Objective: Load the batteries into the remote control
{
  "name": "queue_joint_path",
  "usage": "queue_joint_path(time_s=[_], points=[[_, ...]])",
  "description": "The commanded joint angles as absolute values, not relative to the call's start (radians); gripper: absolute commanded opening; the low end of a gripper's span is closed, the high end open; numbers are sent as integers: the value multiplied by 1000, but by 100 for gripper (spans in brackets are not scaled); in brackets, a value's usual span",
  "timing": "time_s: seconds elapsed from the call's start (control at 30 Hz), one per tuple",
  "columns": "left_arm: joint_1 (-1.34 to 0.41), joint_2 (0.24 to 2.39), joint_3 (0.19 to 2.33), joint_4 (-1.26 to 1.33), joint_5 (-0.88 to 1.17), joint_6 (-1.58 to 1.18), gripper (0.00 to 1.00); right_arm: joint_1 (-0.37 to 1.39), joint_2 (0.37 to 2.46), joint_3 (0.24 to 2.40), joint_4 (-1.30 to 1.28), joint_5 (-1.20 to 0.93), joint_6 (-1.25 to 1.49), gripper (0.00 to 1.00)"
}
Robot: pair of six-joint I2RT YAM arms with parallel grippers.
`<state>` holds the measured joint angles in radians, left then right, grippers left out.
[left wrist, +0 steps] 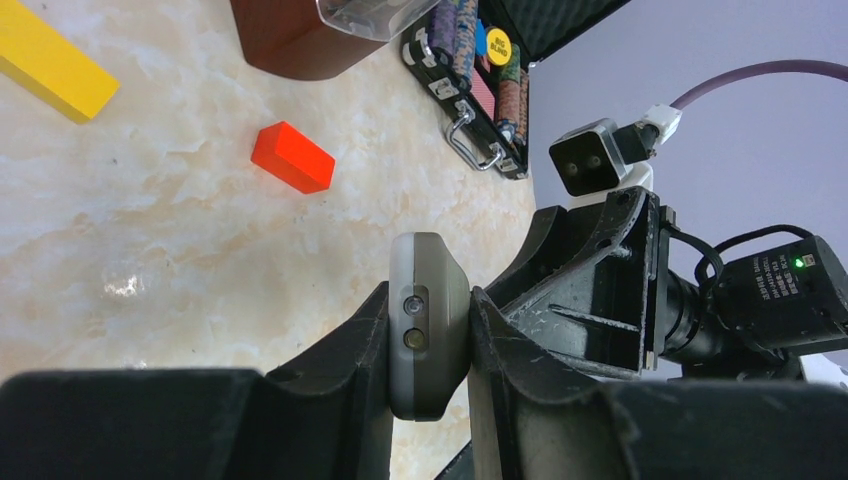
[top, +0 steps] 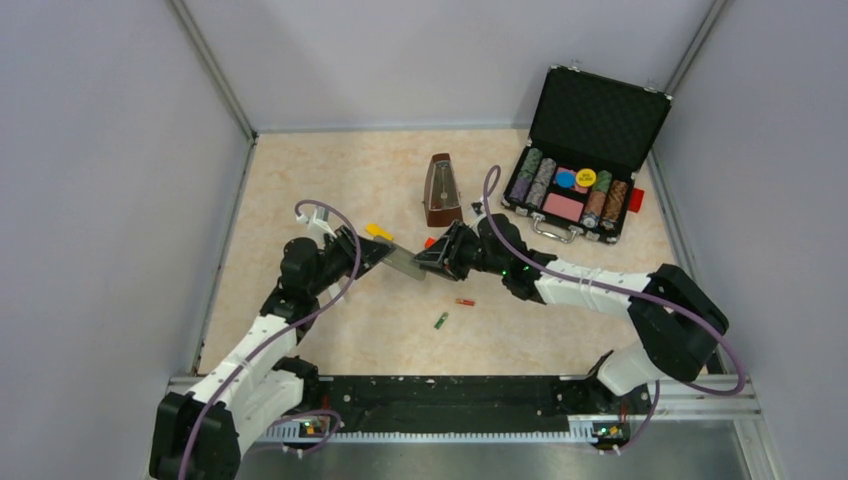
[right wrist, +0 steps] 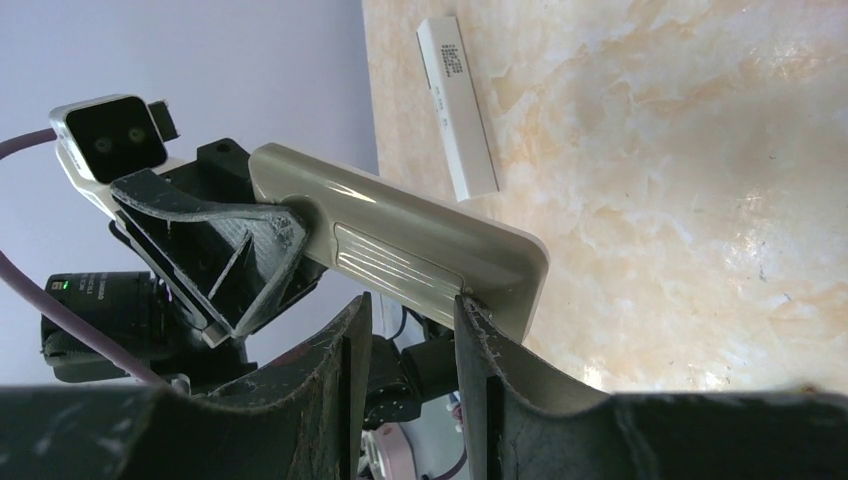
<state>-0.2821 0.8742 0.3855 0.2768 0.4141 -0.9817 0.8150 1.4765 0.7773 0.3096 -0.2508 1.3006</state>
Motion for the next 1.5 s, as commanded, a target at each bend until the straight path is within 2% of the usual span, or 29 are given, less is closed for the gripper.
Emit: queue_joint_path(time_s=[0.0,0.37,0.9,0.97,1.13,1.2,1.47], points=[[-291,867,449,408,475,-1067,0,823,1498,763,400,-272,1329,36],[-291,807,453,275,414,-848,0,816,1442,825,252,-243,1278,36],[-291,802,413,349,467,-868,0,816,1469,818,312,-258,1286,36],[-291,800,409,350,469,-868,0,815,1471,818,321,-258,1288,34],[-291,799,400,350,469,-870,0,816,1471,823,318,-256,1287,21],[-291,799,398,348,468,-868,0,815,1471,824,313,-255,1286,20],[-291,799,403,350,466,-871,0,815,1476,828,262,-243,1283,28]])
